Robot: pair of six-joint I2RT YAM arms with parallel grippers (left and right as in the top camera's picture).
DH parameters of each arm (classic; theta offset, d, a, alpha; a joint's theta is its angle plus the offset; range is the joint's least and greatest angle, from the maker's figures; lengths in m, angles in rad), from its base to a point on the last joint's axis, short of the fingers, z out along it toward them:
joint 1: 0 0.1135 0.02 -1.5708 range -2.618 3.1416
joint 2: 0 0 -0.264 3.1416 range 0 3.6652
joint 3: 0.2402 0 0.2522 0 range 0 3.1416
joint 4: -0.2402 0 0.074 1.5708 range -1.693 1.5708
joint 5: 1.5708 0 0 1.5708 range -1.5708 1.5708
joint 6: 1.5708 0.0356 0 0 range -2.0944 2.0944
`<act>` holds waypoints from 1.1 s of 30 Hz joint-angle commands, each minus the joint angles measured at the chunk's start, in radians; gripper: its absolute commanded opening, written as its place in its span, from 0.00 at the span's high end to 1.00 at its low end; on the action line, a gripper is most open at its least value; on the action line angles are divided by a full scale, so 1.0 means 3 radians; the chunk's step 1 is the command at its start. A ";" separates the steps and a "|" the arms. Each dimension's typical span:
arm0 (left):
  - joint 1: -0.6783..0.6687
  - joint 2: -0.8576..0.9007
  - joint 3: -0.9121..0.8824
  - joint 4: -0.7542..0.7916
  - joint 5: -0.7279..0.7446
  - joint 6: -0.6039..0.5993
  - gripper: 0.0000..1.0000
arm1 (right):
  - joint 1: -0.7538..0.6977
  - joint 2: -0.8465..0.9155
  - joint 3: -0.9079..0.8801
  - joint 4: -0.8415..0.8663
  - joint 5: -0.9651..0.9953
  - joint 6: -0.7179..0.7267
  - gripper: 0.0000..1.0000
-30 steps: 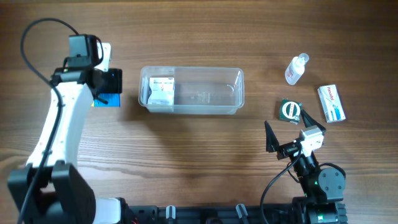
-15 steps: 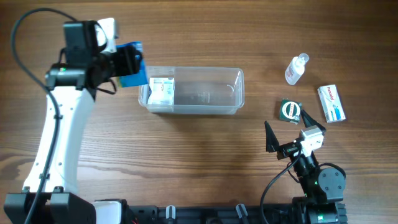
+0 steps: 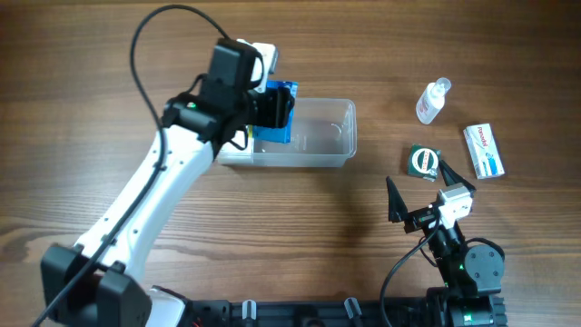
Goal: Pack container
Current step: 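Lift the blue box and carry it over the container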
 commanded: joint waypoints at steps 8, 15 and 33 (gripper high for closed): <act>-0.0097 0.0484 0.0071 0.0097 -0.0285 -0.0240 0.33 | -0.0013 -0.0023 -0.0004 0.0010 0.0020 -0.0017 0.00; -0.0097 0.0715 0.0070 0.0107 -0.0286 -0.0242 0.33 | -0.0013 -0.0023 -0.0004 0.0010 0.0019 -0.0017 0.00; -0.0097 0.1116 0.0070 0.0086 -0.0462 -0.0304 0.34 | -0.0014 -0.0023 -0.0004 0.0010 0.0019 -0.0017 0.00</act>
